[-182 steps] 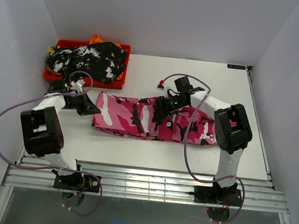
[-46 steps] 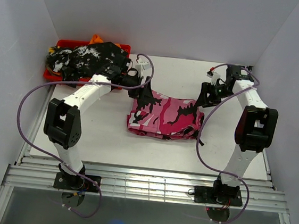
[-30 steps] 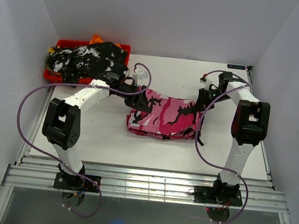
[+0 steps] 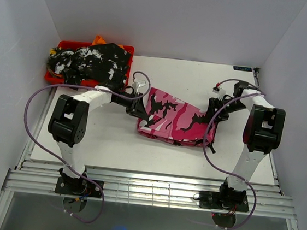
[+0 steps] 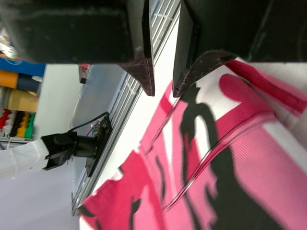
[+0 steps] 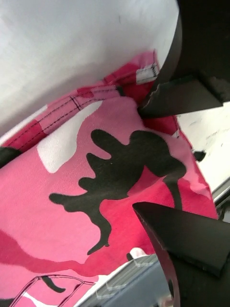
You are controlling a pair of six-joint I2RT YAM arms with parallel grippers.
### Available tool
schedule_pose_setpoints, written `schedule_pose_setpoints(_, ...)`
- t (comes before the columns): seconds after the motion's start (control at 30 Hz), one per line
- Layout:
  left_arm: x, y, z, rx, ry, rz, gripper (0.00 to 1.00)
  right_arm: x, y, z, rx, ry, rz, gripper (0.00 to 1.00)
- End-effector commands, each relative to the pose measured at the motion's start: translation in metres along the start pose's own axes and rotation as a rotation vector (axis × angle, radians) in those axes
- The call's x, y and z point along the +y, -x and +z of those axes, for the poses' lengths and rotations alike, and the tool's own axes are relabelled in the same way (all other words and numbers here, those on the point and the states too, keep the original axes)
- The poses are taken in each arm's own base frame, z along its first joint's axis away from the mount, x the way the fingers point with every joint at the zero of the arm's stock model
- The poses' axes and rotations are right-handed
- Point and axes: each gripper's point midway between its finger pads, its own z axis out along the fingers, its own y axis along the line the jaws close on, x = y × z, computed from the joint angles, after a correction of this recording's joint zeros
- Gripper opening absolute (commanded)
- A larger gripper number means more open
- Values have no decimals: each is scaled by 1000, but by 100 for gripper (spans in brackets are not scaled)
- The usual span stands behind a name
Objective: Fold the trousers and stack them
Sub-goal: Fold the trousers
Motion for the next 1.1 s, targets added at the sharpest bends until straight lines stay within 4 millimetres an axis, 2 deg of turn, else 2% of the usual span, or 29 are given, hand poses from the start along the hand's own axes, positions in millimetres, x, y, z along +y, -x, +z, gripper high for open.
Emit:
schedule_pose_setpoints(0.0, -62, 46, -29, -115, -62, 227, 33, 16, 52, -54, -116, -84, -207, 77)
schedule_pose_setpoints(0.07, -69, 62, -32, -145, -46, 261, 35, 39, 69, -72, -177, -49, -273, 77)
schedule_pose_setpoints(0.13, -71, 66, -27, -151, -55, 259, 36, 65, 77, -84, -219, 21, -300, 76)
schedule_pose_setpoints(0.2, -64, 64, -14, -135, -50, 244, 36, 82, 74, -81, -212, 86, -314, 75)
schedule_pose_setpoints(0.23, -63, 66, -8, -143, -55, 240, 36, 93, 69, -78, -205, 137, -315, 74)
schedule_pose_setpoints(0.27, -53, 60, 0, -130, -47, 204, 36, 103, 58, -70, -174, 182, -292, 74)
schedule_pose_setpoints(0.33, -50, 59, 10, -143, -64, 162, 37, 115, 44, -60, -153, 251, -281, 71)
schedule_pose_setpoints(0.37, -47, 56, 14, -141, -67, 143, 37, 123, 27, -48, -118, 315, -233, 70)
schedule_pose_setpoints(0.4, -37, 44, 20, -123, -67, 100, 37, 123, 17, -43, -104, 341, -232, 68)
schedule_pose_setpoints(0.43, -33, 43, 24, -125, -71, 75, 37, 133, 4, -29, -61, 390, -222, 68)
schedule_pose_setpoints(0.47, -27, 38, 27, -118, -67, 43, 37, 129, -9, -20, -30, 402, -193, 68)
schedule_pose_setpoints(0.5, -13, 23, 32, -93, -59, -14, 37, 121, -35, -5, 20, 416, -134, 67)
schedule_pose_setpoints(0.53, -7, 18, 35, -86, -58, -38, 37, 105, -52, 7, 66, 402, -104, 67)
schedule_pose_setpoints(0.6, 5, 2, 38, -59, -61, -120, 37, 87, -78, 23, 121, 397, -43, 65)
schedule_pose_setpoints(0.63, 15, -13, 42, -31, -52, -172, 37, 63, -86, 23, 124, 370, 13, 64)
schedule_pose_setpoints(0.67, 23, -19, 43, -30, -28, -196, 37, 52, -89, 24, 127, 350, 36, 64)
schedule_pose_setpoints(0.73, 38, -33, 43, -32, 7, -252, 38, 22, -87, 23, 112, 282, 64, 64)
schedule_pose_setpoints(0.8, 45, -41, 43, -32, 23, -287, 38, 4, -77, 18, 99, 237, 50, 65)
schedule_pose_setpoints(0.87, 42, -46, 43, -33, 16, -297, 39, -7, -75, 13, 122, 192, 17, 67)
schedule_pose_setpoints(0.93, 32, -45, 43, -30, -4, -273, 40, -4, -64, 2, 131, 195, -16, 69)
schedule_pose_setpoints(1.0, 5, -32, 37, -38, -62, -185, 42, 3, -51, -10, 109, 215, -85, 71)
schedule_pose_setpoints(1.03, -5, -26, 33, -50, -74, -119, 43, 9, -29, -21, 58, 221, -128, 72)
schedule_pose_setpoints(1.07, -23, -15, 26, -75, -96, -45, 46, 21, -23, -30, 49, 250, -116, 73)
